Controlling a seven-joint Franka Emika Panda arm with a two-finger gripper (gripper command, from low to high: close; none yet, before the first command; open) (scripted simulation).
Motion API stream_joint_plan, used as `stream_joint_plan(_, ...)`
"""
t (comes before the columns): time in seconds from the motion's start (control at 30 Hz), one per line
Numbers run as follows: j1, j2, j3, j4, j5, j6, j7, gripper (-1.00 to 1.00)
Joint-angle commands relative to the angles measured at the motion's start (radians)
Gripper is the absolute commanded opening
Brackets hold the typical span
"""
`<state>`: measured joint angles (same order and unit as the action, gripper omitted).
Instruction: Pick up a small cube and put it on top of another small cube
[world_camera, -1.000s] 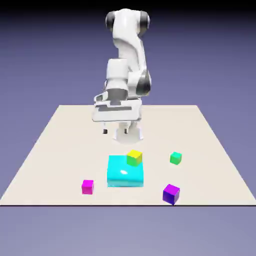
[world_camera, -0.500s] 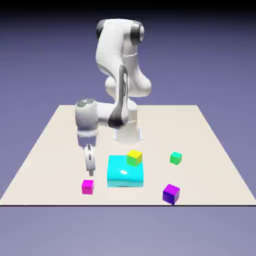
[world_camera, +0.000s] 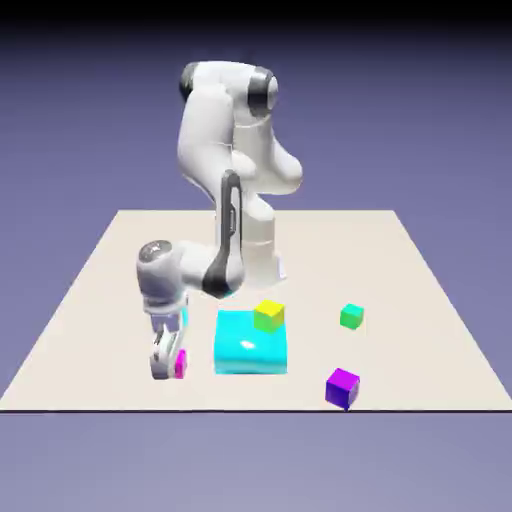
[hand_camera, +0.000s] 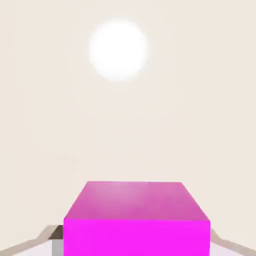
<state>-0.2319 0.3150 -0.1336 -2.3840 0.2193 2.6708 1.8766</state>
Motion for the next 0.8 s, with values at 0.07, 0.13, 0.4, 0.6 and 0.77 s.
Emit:
stream_joint_plan(0.07, 0.033, -0.006, 0.101, 0.03, -0.062, -0.037, 0.096, -1.0)
stream_joint_plan(0.13, 0.055, -0.007, 0.174, 0.052, -0.105, -0.06, 0.162, -1.0)
stream_joint_plan(0.4, 0.143, -0.009, 0.464, 0.139, -0.274, -0.149, 0.427, -1.0)
stream_joint_plan(0.6, 0.206, 0.099, 0.482, 0.166, -0.372, -0.071, 0.528, -1.0)
stream_joint_plan(0.77, 0.211, 0.112, 0.477, 0.167, -0.378, -0.059, 0.533, 1.0)
